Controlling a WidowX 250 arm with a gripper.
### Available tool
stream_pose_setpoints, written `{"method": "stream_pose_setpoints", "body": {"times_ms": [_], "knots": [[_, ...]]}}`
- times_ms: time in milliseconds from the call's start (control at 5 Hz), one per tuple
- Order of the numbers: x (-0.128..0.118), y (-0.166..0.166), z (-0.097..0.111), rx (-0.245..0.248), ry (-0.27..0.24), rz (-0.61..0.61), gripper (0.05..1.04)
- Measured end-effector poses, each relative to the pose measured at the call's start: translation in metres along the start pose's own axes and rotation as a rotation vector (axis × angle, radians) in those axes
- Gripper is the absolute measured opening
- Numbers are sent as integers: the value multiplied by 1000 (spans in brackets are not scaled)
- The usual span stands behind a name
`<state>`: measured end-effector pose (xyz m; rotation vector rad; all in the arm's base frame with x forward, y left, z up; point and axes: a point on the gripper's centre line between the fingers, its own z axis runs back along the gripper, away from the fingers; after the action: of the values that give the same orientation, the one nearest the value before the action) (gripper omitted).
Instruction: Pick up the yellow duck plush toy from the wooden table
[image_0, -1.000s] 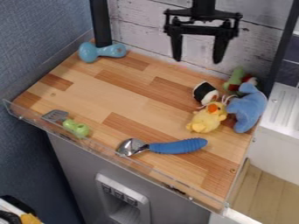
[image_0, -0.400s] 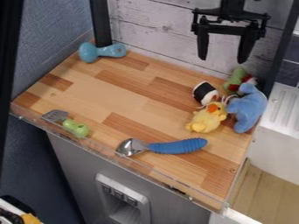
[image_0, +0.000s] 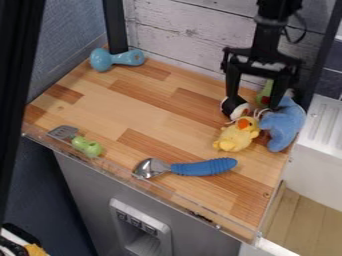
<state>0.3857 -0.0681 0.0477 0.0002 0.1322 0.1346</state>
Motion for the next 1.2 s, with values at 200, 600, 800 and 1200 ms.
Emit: {"method": "stream_pose_setpoints", "body": {"times_ms": [200,600,800,1200], "knots": [[2,-1,-16,-8,-4,27,1000],[2,-4,-31,-27,-7,197,999],[0,-3,-37,-29,-5,241,996],[2,-4,-40,-25,0,179,668]]}}
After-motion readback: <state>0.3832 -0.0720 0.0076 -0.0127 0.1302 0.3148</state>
